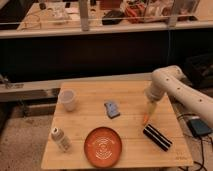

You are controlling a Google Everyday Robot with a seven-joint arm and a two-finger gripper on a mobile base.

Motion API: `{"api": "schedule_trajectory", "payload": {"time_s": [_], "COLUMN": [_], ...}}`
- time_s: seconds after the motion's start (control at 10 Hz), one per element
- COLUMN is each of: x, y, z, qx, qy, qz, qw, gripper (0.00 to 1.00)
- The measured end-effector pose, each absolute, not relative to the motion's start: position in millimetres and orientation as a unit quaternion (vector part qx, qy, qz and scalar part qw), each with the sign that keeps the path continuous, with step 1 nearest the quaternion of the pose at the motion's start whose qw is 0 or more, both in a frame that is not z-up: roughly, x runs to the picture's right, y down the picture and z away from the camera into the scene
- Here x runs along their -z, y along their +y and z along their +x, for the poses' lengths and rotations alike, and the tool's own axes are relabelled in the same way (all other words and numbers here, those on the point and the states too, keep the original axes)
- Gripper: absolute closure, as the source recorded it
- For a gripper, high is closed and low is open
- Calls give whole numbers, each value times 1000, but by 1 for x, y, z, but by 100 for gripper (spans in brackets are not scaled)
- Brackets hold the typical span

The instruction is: Place the pepper in the ceramic bowl

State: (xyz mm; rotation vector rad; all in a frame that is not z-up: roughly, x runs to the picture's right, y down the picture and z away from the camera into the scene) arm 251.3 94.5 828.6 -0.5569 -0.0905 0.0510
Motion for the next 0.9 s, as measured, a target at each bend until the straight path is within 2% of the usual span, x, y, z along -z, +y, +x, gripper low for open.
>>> {"api": "schedule_trajectory", "payload": {"time_s": [0.9], "x": [-853], "y": [108], "z": [236], "qx": [-23], "qy": [-58], "qz": [-297], "qw": [953], "gripper": [20]}}
